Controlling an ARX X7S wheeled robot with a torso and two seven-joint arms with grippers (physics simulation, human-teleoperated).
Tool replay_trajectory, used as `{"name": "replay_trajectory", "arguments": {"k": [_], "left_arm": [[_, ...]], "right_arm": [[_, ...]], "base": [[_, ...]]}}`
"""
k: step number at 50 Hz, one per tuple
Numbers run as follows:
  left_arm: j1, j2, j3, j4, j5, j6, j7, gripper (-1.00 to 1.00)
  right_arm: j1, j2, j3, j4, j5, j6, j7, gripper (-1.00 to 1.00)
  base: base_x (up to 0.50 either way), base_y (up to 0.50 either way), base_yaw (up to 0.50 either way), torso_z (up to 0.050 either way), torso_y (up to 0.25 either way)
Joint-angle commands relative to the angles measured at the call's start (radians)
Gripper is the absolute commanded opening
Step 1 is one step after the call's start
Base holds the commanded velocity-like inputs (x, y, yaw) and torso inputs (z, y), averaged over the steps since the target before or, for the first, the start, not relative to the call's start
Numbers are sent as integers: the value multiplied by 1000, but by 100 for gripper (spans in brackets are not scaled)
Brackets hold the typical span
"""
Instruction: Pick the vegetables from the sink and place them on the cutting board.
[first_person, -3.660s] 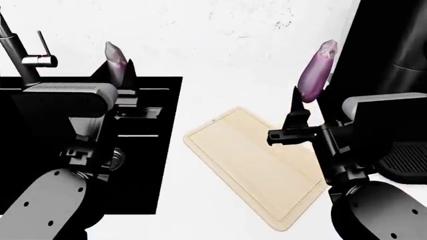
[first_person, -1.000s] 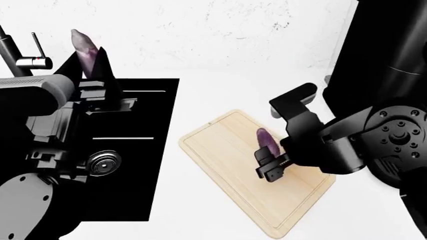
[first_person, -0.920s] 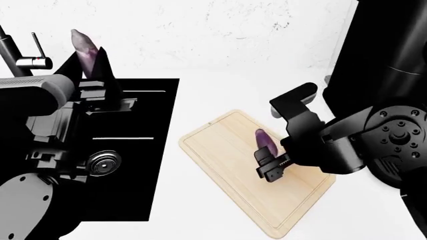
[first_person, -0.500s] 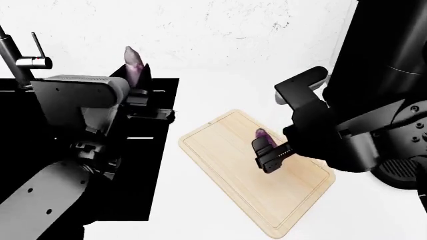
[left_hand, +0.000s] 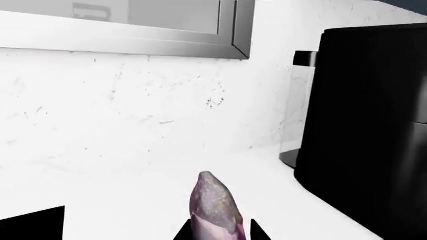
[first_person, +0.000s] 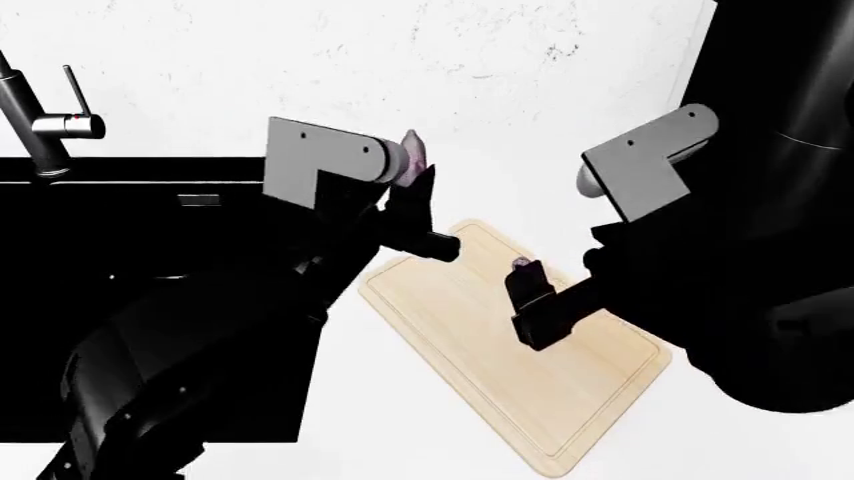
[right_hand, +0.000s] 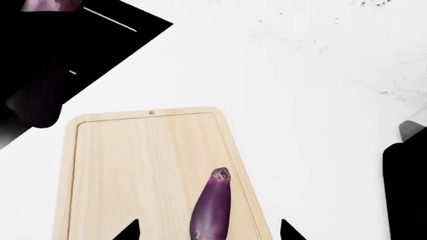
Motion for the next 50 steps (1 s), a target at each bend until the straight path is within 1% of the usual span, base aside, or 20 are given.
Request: {"name": "replay_trajectory", "arguments": {"k": [1, 14, 24, 37, 50], "left_arm": [[-52, 30, 24, -79, -27, -28, 21, -100], [-81, 25, 71, -148, -25, -84, 30, -100], [-66, 15, 106, -176, -22, -102, 46, -100], [-54, 6, 188, -195, 3, -139, 59, -100], [-52, 10, 208, -214, 7, -138, 64, -100]], "right_arm": [[-50, 43, 35, -108, 41, -55, 39, 100], [-47, 85, 45, -148, 90, -78, 73, 100], [-50, 114, 50, -172, 114, -94, 93, 100], [-61, 118, 50, -174, 99, -101, 80, 100], [-68, 122, 48, -172, 91, -107, 72, 100]], "base": [[0, 0, 0, 0, 0], [0, 0, 0, 0, 0], [0, 0, 0, 0, 0], [0, 0, 0, 0, 0], [0, 0, 0, 0, 0]]}}
